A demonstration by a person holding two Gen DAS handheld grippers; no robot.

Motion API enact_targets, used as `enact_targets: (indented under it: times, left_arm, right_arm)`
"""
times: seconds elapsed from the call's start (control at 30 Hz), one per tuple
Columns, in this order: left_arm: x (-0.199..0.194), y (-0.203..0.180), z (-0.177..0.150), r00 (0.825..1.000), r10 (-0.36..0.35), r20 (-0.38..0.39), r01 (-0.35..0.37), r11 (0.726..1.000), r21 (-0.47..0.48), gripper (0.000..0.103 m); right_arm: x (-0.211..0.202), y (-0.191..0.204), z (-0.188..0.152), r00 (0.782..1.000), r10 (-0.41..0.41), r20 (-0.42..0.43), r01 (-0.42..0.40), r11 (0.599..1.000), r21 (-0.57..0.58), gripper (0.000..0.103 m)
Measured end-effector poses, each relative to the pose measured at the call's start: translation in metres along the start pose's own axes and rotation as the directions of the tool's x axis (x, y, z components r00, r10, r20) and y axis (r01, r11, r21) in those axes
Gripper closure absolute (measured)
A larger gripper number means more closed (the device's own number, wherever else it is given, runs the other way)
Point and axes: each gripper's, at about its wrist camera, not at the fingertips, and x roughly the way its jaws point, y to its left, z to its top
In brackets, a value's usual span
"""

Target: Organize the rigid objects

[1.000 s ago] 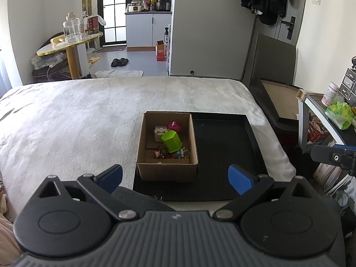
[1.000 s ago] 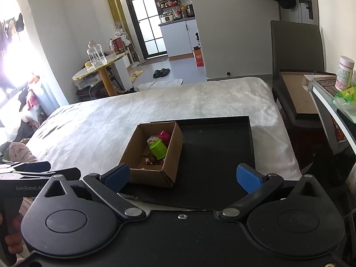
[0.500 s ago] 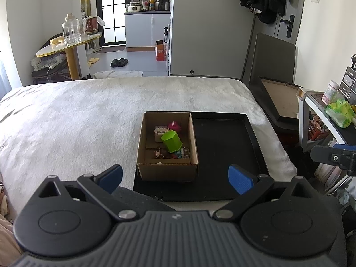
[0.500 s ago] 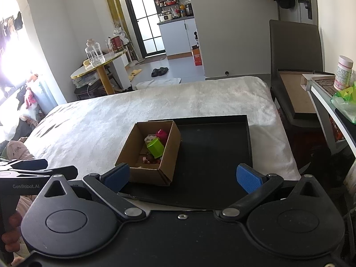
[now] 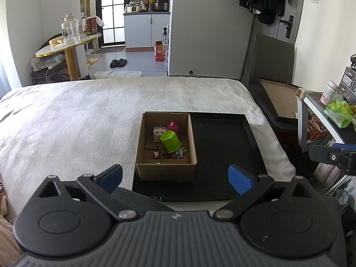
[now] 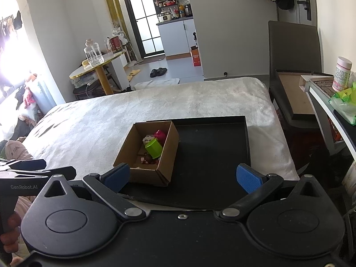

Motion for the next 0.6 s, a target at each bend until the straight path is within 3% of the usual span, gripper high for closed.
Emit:
enact_targets:
  times: [0.6]
  left_arm:
    - [-0.0007,-0.0033,0.0006,1.0,0.0,0.005,0.0,1.0,0.002,0.002]
  right_arm:
    - [0.0014,-0.0017,0.0007,1.0,-0.003,0.001,0.003,1.0,-0.001,0.0]
